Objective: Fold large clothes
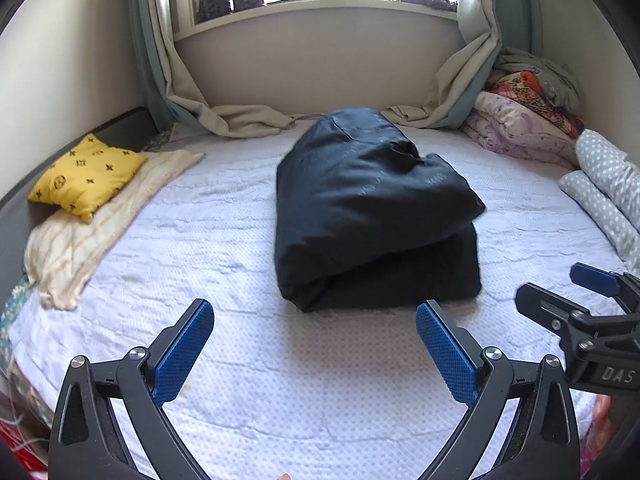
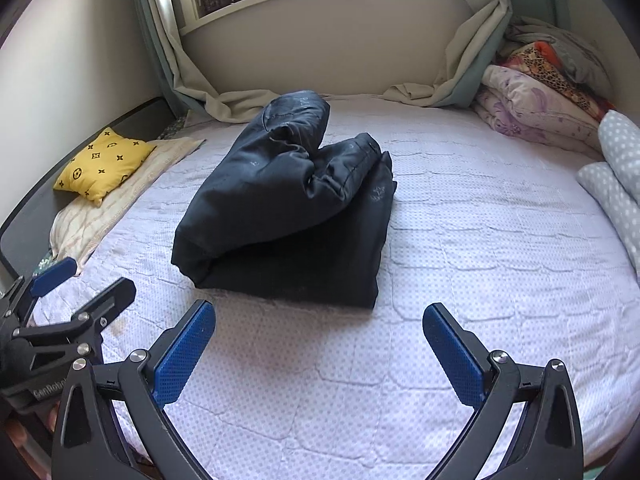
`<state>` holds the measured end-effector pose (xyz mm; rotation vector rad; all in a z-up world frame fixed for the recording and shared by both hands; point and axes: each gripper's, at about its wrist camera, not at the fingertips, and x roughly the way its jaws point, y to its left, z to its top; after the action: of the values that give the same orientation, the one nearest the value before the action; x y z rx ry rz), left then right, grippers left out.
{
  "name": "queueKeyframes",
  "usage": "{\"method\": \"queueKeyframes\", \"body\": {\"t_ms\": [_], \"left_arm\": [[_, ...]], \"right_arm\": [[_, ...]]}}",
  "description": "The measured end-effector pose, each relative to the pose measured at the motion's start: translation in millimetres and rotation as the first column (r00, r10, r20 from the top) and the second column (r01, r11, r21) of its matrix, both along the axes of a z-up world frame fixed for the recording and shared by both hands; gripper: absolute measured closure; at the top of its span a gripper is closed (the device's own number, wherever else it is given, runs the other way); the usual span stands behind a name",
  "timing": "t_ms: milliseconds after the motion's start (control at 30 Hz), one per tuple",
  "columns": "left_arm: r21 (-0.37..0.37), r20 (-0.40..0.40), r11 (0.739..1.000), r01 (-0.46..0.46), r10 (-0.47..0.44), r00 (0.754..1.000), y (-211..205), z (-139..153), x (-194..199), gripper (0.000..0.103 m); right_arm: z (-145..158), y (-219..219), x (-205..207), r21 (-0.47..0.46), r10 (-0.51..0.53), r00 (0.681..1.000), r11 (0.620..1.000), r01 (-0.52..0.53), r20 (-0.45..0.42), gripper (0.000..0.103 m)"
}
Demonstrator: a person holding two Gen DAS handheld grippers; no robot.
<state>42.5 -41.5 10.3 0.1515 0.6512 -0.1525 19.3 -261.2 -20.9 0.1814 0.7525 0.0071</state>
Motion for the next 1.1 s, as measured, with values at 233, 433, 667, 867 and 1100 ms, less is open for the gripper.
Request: {"method": "queueKeyframes", "body": {"t_ms": [233, 433, 667, 867, 1100], "left_arm": [[0.034, -0.013, 0.999, -0.006, 0.006, 1.0, 1, -11, -9, 0.0], [0.014, -0.011, 1.0, -0.017, 0.017, 1.0, 8, -14, -14, 0.0], [0.014, -0.03, 1.0, -0.016, 0.016, 0.999, 8, -18, -10, 0.0], [0.016, -0.032, 1.0, -0.015, 0.016, 0.999, 7, -19, -9, 0.0], [0.01, -0.033, 1.0, -0.017, 0.017, 0.999, 7, -20, -10, 0.0]], "right_arm": [[-8, 2, -11, 0.001, -0.032, 0.999, 0.999, 0.032, -0.012, 0.0], [-14, 3, -18, -0.008, -0.042, 0.999, 0.999, 0.042, -0.017, 0.0], [-16, 0, -18, -0.02, -0.047, 0.999, 0.999, 0.047, -0.017, 0.0], [-16, -1, -18, -0.016, -0.047, 0.999, 0.999, 0.047, -0.019, 0.0], [-16, -2, -19, -0.014, -0.041, 0.999, 0.999, 0.041, -0.016, 0.0]]}}
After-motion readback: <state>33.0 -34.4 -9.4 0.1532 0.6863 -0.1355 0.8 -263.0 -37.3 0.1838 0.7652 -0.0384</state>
